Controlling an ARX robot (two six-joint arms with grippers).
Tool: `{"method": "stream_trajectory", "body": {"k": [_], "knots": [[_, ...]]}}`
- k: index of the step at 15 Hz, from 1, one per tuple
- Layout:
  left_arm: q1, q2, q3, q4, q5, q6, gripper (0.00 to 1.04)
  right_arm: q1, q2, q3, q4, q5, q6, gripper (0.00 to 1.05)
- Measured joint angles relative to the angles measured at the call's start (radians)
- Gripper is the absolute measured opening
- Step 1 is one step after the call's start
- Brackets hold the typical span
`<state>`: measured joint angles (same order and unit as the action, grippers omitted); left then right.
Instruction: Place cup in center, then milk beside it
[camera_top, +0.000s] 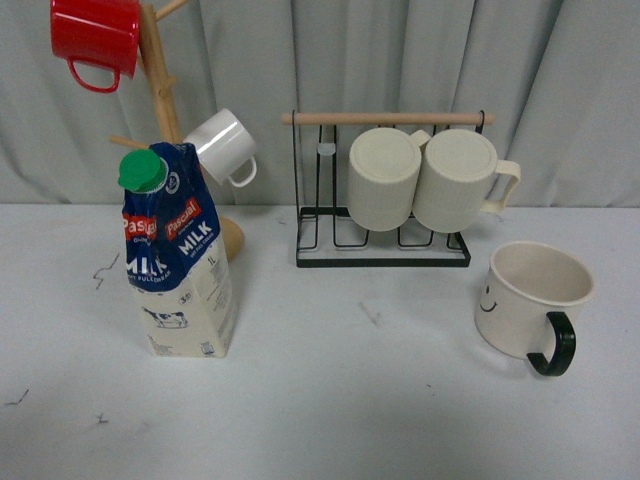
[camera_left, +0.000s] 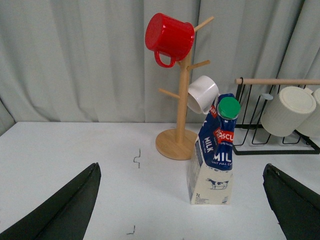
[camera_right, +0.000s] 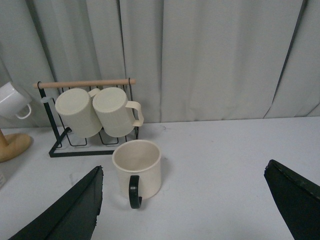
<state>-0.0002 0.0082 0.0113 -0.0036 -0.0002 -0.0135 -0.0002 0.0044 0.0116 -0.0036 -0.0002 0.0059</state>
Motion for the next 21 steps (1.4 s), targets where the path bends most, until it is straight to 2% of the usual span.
{"method": "stream_trajectory", "body": {"k": [17, 18, 19, 21], "knots": [[0.000, 0.000, 0.000, 0.000, 0.000, 0.000, 0.98, 0.000, 0.000, 0.000, 0.000, 0.000, 0.000, 0.98], [0.000, 0.000, 0.000, -0.001, 0.000, 0.000, 0.98, 0.099, 0.175, 0.077, -0.117, 0.214, -0.029, 0.98], [0.000, 0.000, 0.000, 0.001, 0.000, 0.000, 0.98, 0.098, 0.325, 0.134, -0.021, 0.235, -0.052, 0.98], [0.000, 0.000, 0.000, 0.000, 0.000, 0.000, 0.98, 0.016, 0.586, 0.217, 0.168, 0.168, -0.052, 0.98]]}}
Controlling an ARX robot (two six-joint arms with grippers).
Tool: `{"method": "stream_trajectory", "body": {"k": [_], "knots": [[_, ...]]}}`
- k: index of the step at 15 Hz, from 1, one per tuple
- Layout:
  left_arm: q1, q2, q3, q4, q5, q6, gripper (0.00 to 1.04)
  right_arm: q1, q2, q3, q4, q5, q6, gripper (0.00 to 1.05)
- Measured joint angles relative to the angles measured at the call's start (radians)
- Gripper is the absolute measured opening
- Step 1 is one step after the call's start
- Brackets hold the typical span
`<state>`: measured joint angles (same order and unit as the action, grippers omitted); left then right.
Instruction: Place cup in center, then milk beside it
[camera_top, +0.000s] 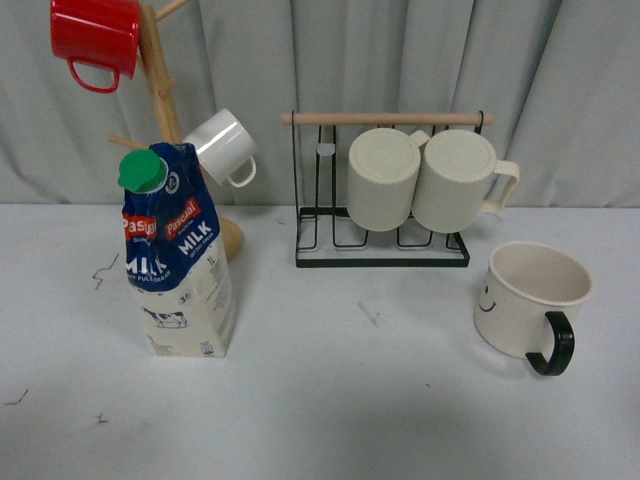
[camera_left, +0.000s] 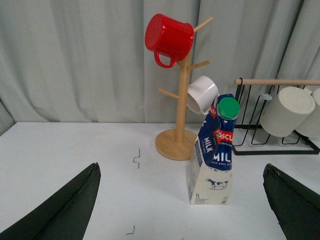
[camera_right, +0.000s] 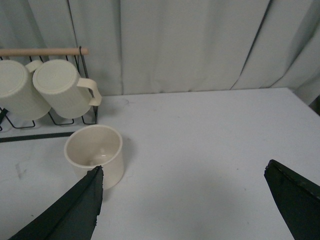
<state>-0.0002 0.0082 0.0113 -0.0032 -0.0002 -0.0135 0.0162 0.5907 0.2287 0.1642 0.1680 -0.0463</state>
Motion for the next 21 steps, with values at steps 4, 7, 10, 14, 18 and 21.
{"method": "stream_trajectory", "body": {"k": [4, 7, 10, 14, 18, 21], "knots": [[0.000, 0.000, 0.000, 0.000, 0.000, 0.000, 0.98, -0.070, 0.547, 0.275, 0.113, -0.118, 0.086, 0.98], [0.000, 0.000, 0.000, 0.000, 0.000, 0.000, 0.98, -0.068, 0.819, 0.507, -0.044, -0.183, 0.220, 0.98], [0.000, 0.000, 0.000, 0.000, 0.000, 0.000, 0.98, -0.047, 1.017, 0.671, -0.176, -0.221, 0.310, 0.98], [0.000, 0.000, 0.000, 0.000, 0.000, 0.000, 0.98, 0.000, 1.186, 0.830, -0.283, -0.209, 0.351, 0.98], [0.000, 0.000, 0.000, 0.000, 0.000, 0.000, 0.98, 0.017, 1.362, 0.982, -0.393, -0.174, 0.375, 0.98], [0.000, 0.000, 0.000, 0.000, 0.000, 0.000, 0.98, 0.023, 1.437, 1.051, -0.427, -0.176, 0.402, 0.98]]}}
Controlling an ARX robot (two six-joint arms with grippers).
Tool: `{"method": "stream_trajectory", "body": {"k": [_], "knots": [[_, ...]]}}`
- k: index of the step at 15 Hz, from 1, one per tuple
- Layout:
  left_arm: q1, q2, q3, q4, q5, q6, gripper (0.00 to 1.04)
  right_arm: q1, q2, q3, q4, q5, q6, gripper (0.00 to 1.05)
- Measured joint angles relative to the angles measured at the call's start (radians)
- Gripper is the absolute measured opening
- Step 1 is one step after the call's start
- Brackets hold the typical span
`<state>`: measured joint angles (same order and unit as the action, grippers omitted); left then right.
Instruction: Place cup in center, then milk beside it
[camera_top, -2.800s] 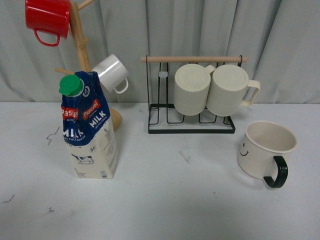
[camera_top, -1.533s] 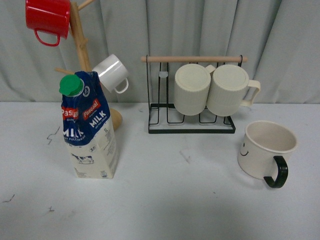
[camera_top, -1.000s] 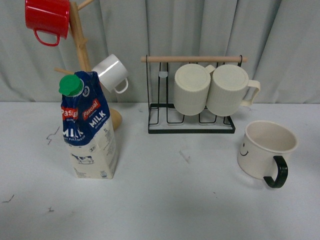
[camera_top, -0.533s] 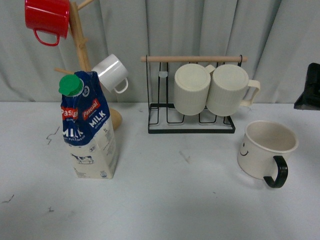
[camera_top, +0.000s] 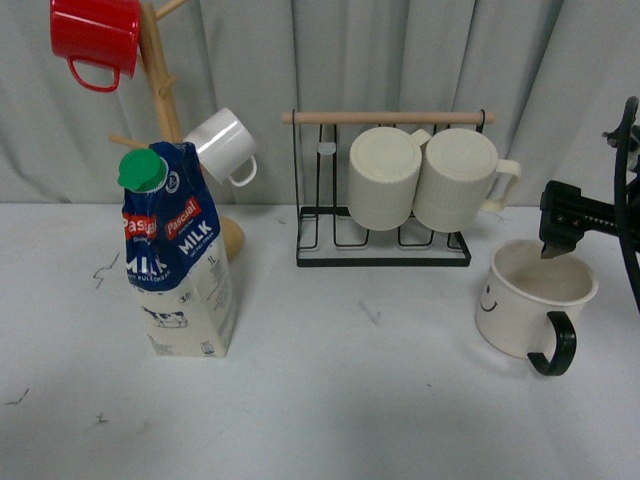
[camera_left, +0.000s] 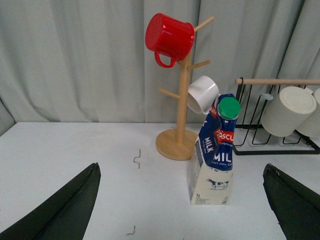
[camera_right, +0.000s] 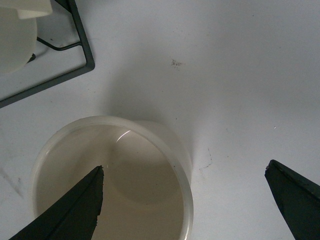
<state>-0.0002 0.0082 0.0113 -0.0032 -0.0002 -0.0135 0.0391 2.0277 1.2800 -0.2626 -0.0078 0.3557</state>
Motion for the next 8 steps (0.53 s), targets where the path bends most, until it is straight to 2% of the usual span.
{"method": "stream_trajectory", "body": {"k": [5, 6, 8], "knots": [[0.000, 0.000, 0.000, 0.000, 0.000, 0.000, 0.98, 0.022, 0.068, 0.050, -0.047, 0.008, 0.014, 0.96], [0.000, 0.000, 0.000, 0.000, 0.000, 0.000, 0.98, 0.022, 0.077, 0.059, -0.061, 0.008, 0.015, 0.90], [0.000, 0.000, 0.000, 0.000, 0.000, 0.000, 0.98, 0.035, 0.092, 0.077, -0.071, 0.018, 0.015, 0.66]]}}
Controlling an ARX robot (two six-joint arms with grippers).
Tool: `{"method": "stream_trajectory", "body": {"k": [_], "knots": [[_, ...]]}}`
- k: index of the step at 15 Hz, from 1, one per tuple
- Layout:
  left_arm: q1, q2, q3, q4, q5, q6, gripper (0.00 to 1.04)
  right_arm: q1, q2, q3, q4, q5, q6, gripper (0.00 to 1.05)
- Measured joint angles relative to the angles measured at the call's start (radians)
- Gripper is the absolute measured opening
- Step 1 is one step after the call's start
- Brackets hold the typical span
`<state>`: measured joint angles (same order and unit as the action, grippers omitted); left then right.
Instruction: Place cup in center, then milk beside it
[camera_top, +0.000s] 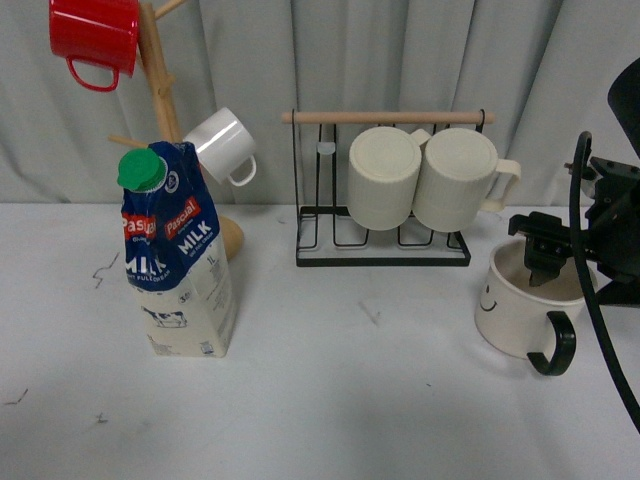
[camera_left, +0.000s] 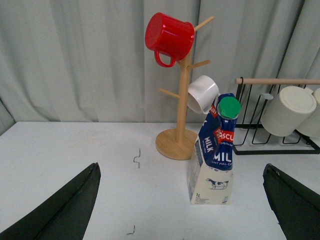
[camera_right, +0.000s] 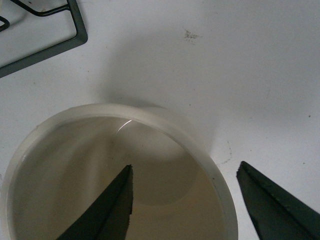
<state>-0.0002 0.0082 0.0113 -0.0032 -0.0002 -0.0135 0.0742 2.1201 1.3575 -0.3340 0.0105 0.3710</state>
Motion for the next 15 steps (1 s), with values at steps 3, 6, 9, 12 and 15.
{"method": "stream_trajectory", "body": {"k": [3, 6, 9, 12, 15], "knots": [[0.000, 0.000, 0.000, 0.000, 0.000, 0.000, 0.98, 0.006, 0.006, 0.014, -0.024, 0.006, 0.003, 0.34], [0.000, 0.000, 0.000, 0.000, 0.000, 0.000, 0.98, 0.009, 0.001, 0.012, -0.031, -0.006, 0.019, 0.02], [0.000, 0.000, 0.000, 0.000, 0.000, 0.000, 0.98, 0.052, -0.098, -0.073, -0.010, -0.052, 0.030, 0.03], [0.000, 0.000, 0.000, 0.000, 0.000, 0.000, 0.98, 0.131, -0.174, -0.077, 0.012, -0.057, 0.035, 0.03], [0.000, 0.000, 0.000, 0.000, 0.000, 0.000, 0.98, 0.209, -0.107, -0.051, -0.002, -0.048, 0.074, 0.03]]}}
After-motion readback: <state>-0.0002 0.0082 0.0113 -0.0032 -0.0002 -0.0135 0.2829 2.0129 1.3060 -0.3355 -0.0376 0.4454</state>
